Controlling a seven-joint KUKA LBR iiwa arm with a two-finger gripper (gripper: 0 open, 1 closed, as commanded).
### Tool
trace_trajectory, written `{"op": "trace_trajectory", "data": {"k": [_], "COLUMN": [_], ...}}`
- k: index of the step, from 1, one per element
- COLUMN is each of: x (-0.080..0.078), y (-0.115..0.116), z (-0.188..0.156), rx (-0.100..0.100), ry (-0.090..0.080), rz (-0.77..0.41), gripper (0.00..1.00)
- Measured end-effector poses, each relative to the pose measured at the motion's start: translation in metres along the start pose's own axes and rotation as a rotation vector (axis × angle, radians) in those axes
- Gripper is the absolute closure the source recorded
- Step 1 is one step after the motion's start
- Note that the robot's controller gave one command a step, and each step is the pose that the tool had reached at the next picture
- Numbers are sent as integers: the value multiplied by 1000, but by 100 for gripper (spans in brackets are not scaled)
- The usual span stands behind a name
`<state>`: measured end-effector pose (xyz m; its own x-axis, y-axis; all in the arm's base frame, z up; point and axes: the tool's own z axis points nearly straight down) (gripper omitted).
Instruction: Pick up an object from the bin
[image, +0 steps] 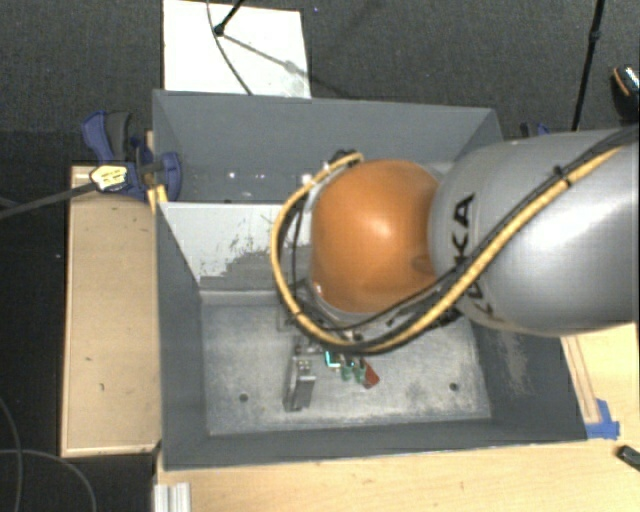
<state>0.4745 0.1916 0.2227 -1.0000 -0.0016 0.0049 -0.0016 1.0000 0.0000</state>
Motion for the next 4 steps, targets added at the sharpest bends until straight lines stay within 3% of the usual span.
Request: {"op": "trace_trajectory", "data": {"k": [1, 2, 3, 4], "x": [-31, -34, -96, -67], "y": [-75, -80, -106, -96], "z": [21, 149, 78, 153], "rx": [3, 1, 0, 0], "ry": [-4, 0, -19, -3], "rz": [86, -149, -99, 71], "gripper": [0, 0, 0, 0]}}
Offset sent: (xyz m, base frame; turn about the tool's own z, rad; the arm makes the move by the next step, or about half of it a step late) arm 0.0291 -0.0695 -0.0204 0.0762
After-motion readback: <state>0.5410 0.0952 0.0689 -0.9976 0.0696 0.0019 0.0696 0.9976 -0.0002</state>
